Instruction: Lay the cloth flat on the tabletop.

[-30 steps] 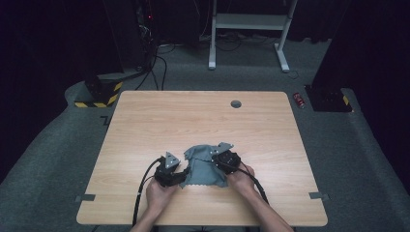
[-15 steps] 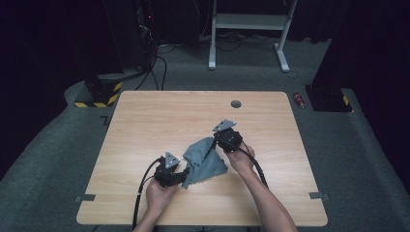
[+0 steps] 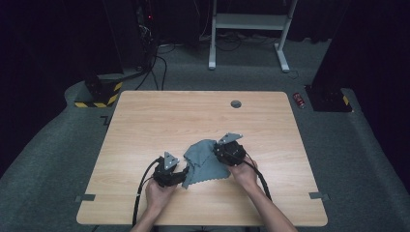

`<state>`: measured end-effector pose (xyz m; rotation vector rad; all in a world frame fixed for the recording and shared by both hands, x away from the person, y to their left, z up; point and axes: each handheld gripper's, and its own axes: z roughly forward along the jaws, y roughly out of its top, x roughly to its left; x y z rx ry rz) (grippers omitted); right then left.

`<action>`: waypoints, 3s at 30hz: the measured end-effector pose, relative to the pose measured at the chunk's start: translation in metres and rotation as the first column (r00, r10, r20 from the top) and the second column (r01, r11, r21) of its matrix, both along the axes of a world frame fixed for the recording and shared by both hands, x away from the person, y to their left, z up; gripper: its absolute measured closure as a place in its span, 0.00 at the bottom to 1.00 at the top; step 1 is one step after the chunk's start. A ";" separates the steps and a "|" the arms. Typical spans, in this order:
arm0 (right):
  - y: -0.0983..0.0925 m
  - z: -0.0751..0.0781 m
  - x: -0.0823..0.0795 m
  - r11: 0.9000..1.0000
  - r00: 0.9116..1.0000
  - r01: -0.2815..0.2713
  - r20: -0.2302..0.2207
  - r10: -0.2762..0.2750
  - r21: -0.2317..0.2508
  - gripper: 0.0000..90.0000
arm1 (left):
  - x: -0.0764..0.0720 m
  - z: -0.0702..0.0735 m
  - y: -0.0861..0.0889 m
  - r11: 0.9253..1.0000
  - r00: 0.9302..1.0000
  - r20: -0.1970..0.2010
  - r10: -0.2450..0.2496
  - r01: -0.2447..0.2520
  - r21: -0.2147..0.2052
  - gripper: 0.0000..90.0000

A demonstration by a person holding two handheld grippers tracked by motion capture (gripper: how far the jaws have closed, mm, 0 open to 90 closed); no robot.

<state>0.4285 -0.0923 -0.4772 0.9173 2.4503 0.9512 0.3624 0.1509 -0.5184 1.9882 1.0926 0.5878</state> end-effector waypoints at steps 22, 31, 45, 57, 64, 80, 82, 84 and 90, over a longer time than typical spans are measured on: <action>0.008 -0.028 -0.028 0.999 0.999 -0.032 -0.036 0.031 -0.022 0.66 | 0.035 0.004 -0.052 0.967 0.980 -0.076 -0.185 0.196 0.165 0.76; 0.012 -0.034 -0.034 0.995 0.998 -0.067 -0.019 0.066 -0.068 0.87 | 0.042 0.017 -0.046 0.969 0.972 -0.119 -0.205 0.219 0.116 0.98; 0.000 -0.029 -0.065 0.980 0.983 -0.182 -0.017 0.181 -0.079 0.98 | 0.060 0.059 -0.009 0.992 0.993 -0.056 -0.103 0.098 -0.079 1.00; -0.016 -0.019 -0.081 0.984 0.985 -0.174 -0.005 0.174 -0.036 0.92 | 0.095 0.032 -0.004 0.996 0.990 -0.140 0.026 -0.038 -0.083 0.94; -0.024 -0.015 -0.074 0.997 0.997 -0.077 0.022 0.076 0.015 0.72 | 0.063 0.038 -0.010 0.995 0.998 -0.064 -0.014 0.008 -0.096 0.58; -0.009 -0.025 -0.049 0.998 0.998 -0.068 -0.017 0.068 -0.001 0.95 | 0.006 0.002 0.006 0.996 0.994 -0.111 0.002 0.008 0.084 0.48; -0.008 -0.021 -0.048 0.998 0.998 -0.066 -0.009 0.066 0.001 0.95 | 0.003 -0.002 0.009 0.997 0.995 -0.103 0.008 0.000 0.072 0.48; -0.010 -0.016 -0.046 0.998 0.998 -0.061 -0.004 0.061 0.014 0.94 | 0.001 -0.005 0.013 0.999 0.995 -0.096 0.015 -0.011 0.046 0.48; -0.015 -0.004 -0.041 0.998 0.999 -0.049 -0.003 0.049 0.026 0.94 | -0.003 -0.008 0.016 0.999 0.997 -0.077 0.032 -0.030 0.017 0.46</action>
